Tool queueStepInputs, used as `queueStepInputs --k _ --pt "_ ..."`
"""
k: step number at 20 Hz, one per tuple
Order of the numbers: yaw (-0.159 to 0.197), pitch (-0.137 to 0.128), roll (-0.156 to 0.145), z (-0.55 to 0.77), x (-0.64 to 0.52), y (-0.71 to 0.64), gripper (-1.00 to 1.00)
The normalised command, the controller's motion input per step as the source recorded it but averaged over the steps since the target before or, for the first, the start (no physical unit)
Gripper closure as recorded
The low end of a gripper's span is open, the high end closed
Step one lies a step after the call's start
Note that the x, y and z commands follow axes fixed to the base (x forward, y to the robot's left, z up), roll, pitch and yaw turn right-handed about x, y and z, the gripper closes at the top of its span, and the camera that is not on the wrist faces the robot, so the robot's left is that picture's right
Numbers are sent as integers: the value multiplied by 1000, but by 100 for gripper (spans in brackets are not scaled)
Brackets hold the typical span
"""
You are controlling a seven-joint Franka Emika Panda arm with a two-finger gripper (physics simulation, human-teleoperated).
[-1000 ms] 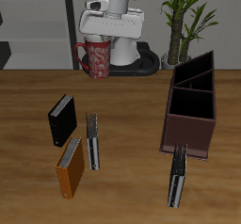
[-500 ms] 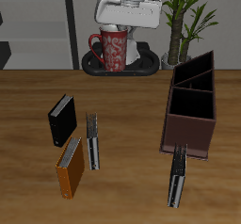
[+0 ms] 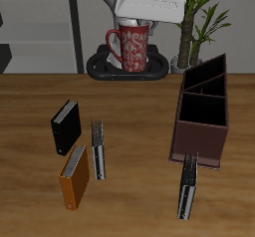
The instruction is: Place the red mug into the left desk caddy's right compartment
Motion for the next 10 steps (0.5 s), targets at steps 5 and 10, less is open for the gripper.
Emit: queueStepInputs --k 5,10 --pt "9 -1 4 101 173 292 100" --pt "-8 7 -35 65 318 428 100"
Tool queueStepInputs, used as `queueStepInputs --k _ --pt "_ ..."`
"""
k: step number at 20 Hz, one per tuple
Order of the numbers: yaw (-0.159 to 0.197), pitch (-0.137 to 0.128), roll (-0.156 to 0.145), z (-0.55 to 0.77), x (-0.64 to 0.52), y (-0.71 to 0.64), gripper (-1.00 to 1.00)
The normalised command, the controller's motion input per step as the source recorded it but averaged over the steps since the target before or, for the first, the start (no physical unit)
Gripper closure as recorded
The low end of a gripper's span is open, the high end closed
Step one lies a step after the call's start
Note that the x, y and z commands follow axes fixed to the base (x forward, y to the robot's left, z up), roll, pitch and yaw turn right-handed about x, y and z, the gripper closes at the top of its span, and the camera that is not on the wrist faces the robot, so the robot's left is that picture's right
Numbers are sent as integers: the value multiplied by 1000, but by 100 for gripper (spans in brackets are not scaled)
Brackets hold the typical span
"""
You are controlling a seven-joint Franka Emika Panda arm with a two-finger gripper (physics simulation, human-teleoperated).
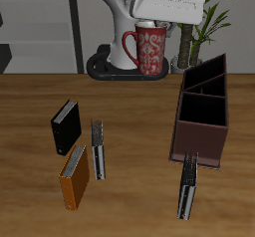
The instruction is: Place the red mug into the left desk caddy's right compartment
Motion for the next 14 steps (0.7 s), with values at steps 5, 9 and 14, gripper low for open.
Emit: queueStepInputs --k 5,9,14 --pt "-19 30 -58 11 342 423 100" --pt "-40 23 -36 35 223 301 100" --pt "-19 25 -12 -41 307 612 100"
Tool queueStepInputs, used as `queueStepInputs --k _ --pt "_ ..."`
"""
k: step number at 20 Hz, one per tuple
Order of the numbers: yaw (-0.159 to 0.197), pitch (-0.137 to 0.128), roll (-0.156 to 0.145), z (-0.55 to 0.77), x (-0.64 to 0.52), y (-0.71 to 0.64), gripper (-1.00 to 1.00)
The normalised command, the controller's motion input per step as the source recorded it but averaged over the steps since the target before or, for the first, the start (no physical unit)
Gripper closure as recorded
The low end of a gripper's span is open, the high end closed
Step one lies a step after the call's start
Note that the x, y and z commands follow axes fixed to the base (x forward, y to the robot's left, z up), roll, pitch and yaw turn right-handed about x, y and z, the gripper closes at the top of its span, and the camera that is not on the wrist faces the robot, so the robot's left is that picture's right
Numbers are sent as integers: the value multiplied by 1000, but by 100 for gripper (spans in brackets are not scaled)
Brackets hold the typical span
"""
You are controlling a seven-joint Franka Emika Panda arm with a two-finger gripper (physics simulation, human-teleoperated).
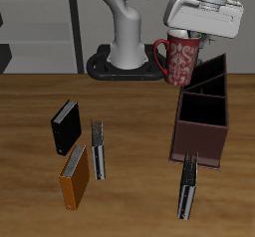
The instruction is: Place the red mug into the left desk caddy's right compartment
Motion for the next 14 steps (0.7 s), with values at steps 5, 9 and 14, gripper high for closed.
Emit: queueStepInputs --k 5,9,14 --pt "13 5 17 -67 87 384 100" --pt "15 15 34 -59 108 368 100" --pt "10 1 1 -23 122 144 100"
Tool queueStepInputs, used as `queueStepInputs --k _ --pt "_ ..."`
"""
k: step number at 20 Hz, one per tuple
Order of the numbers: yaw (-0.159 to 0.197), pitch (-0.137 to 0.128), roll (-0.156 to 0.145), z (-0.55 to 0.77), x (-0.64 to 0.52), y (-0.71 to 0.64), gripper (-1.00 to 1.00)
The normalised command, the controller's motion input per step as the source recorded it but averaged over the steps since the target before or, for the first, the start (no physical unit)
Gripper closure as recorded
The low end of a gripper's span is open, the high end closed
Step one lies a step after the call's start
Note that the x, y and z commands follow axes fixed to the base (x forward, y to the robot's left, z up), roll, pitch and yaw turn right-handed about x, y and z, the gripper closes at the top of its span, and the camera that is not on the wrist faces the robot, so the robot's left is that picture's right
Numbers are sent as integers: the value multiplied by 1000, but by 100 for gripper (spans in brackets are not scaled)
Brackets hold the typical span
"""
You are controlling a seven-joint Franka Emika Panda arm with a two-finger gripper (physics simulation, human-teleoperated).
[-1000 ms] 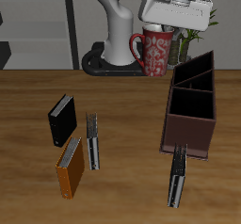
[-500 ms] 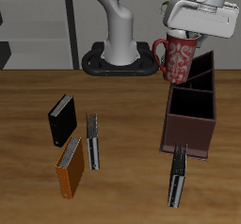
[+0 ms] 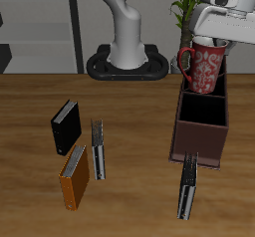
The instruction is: Place the red mug into the left desk caddy's right compartment
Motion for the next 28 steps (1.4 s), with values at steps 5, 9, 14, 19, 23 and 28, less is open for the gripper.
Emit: queueStepInputs --k 5,9,14,19,23,28 --pt "-18 15 -9 -55 154 23 100" --pt "-20 35 -5 -183 141 79 100" --pt "3 47 27 -257 72 101 100" --pt "-3 19 12 -157 54 86 100" --pt "0 47 10 -281 87 53 100" --pt "5 45 26 -269 46 50 100"
